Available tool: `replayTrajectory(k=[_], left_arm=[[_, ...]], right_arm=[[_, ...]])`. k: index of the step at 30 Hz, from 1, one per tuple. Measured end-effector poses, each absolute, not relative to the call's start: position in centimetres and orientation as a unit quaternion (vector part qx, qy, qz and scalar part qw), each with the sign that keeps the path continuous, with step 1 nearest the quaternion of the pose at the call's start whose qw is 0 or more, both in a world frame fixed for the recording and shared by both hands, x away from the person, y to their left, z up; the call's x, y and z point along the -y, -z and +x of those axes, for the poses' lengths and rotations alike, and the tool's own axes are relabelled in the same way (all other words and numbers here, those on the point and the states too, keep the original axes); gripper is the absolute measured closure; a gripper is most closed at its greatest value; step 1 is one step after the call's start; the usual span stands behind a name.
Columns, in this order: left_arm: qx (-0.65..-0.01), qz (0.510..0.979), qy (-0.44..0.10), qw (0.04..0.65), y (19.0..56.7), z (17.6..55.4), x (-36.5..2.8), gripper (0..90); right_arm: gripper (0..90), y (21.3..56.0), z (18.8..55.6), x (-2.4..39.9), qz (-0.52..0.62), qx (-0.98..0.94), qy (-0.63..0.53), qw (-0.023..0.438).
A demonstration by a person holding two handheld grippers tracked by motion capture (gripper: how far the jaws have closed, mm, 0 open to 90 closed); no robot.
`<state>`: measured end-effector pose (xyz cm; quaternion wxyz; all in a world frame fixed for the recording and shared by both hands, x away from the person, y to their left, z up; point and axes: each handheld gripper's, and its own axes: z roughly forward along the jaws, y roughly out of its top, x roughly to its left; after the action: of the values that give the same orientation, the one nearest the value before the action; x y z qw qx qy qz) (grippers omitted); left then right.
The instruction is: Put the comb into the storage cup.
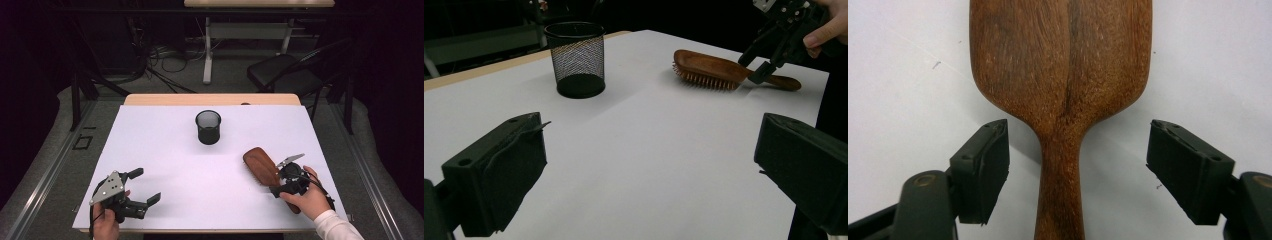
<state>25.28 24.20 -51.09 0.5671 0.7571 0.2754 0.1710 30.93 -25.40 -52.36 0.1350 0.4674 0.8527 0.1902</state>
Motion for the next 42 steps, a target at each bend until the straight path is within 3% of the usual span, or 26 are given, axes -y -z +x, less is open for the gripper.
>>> replayTrajectory(k=[10,12,17,42], left_arm=[[-0.275,0.757,-0.170,0.568,51.11,25.28,-24.16,0.3],[-0.275,0.757,-0.170,0.568,51.12,25.28,-24.16,0.3],[-0.275,0.757,-0.170,0.568,51.12,25.29,-24.16,0.3],[-0.276,0.758,-0.169,0.567,51.15,25.29,-24.13,0.3]], right_arm=[[36.1,52.49,31.24,25.18,0.472,-0.856,-0.174,0.119],[42.8,52.64,31.25,25.10,0.467,-0.857,-0.182,0.117],[42.1,52.45,31.39,24.94,0.471,-0.860,-0.160,0.111],[57.6,53.03,31.82,25.22,0.493,-0.849,-0.168,0.089]])
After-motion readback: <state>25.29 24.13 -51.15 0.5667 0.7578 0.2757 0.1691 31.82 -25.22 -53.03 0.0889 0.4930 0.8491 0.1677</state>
